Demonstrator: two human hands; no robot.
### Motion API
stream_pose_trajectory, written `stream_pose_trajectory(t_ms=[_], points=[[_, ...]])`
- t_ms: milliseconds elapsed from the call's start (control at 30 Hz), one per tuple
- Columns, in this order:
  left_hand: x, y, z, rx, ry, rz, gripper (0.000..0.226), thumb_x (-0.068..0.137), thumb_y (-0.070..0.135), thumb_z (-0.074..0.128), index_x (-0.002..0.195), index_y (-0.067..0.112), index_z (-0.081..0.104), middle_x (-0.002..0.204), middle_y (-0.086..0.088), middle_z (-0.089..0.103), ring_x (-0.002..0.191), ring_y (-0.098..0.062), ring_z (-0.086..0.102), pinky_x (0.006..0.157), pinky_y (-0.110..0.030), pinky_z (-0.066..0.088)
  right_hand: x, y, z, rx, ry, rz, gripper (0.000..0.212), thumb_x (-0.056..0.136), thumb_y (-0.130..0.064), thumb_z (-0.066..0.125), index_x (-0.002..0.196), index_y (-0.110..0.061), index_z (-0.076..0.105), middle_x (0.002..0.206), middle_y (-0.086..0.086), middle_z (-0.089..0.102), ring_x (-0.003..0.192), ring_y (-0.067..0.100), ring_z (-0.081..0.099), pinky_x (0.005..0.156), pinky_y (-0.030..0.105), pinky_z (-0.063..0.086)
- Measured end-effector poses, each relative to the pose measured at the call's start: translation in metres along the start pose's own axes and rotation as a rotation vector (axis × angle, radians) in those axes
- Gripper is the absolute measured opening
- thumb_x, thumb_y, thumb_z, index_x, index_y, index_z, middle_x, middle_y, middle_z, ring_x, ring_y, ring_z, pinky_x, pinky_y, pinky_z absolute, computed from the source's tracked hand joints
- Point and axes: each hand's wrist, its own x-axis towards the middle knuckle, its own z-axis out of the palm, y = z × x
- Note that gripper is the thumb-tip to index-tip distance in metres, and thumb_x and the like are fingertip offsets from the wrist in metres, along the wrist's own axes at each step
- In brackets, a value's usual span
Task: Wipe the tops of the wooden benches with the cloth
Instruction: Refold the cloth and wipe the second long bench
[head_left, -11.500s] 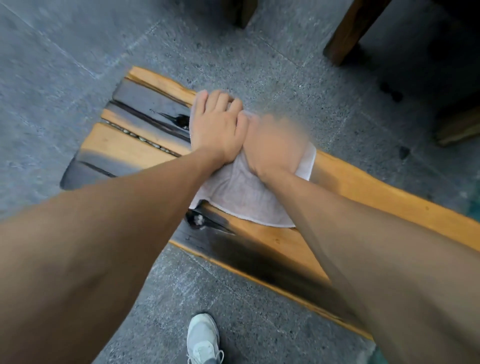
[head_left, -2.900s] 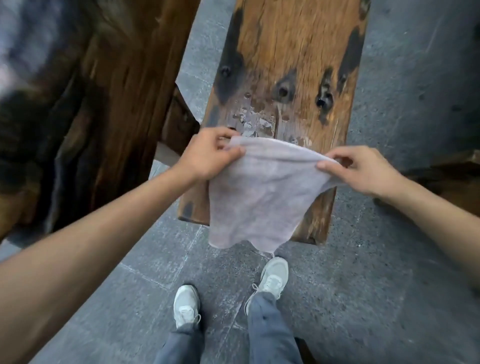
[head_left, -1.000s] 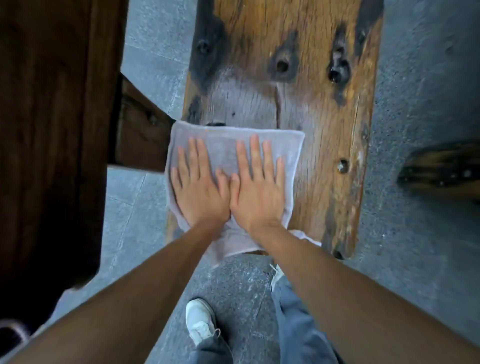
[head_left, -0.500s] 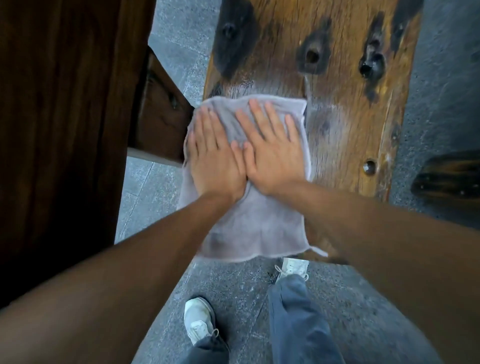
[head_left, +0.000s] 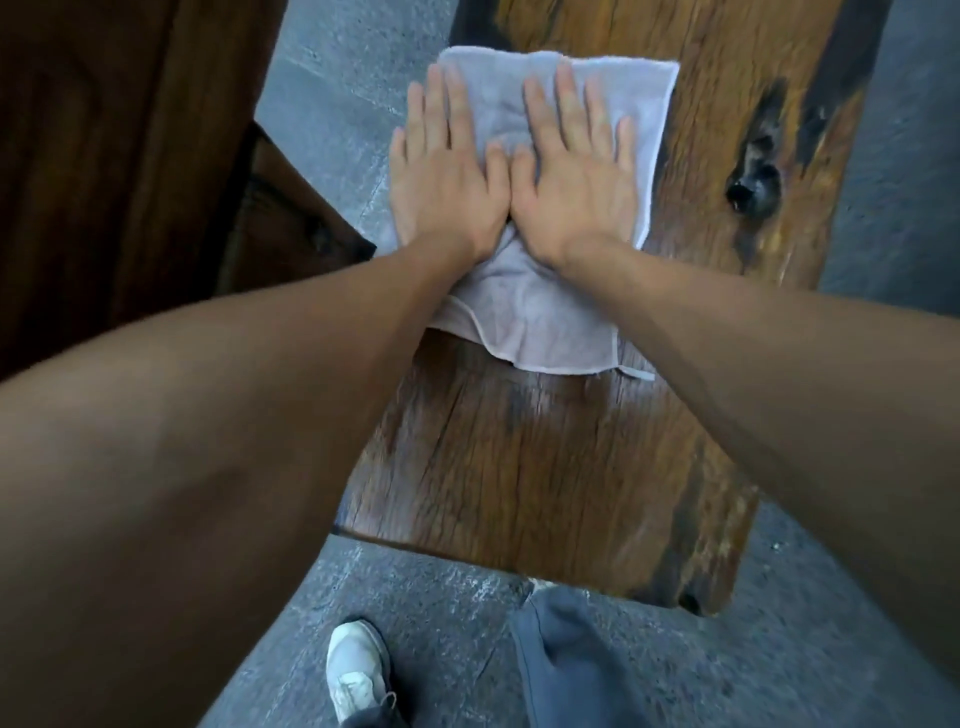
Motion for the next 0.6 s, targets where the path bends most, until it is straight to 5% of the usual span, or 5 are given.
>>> stream_pose_trajectory(t_ms=[333, 600], points=[[-0.225, 0.014, 0.04, 0.021, -0.069, 0.103, 0.067, 0.101, 0.042, 0.025, 0.161, 0.018, 0.007, 0.17, -0.003, 0.004, 0.157, -0.022, 0.001, 0.126, -0.048, 0.008, -0.258, 0.017, 0.04, -0.019, 0.014, 0.275, 0.059, 0.105, -0.037, 0.017, 0.163, -0.03, 0.011, 0.171, -0.004, 0.003, 0.158, 0.015, 0.003, 0.127, 0.047, 0.01], [-0.27, 0.052, 0.055, 0.051, -0.131, 0.235, 0.07, 0.099, 0.046, 0.027, 0.161, 0.018, 0.011, 0.169, -0.003, 0.006, 0.156, -0.023, 0.002, 0.125, -0.047, 0.003, -0.311, 0.069, 0.034, -0.007, -0.02, 0.386, 0.063, 0.099, -0.042, 0.026, 0.161, -0.041, 0.013, 0.17, -0.008, 0.004, 0.158, 0.017, 0.003, 0.125, 0.054, 0.012]])
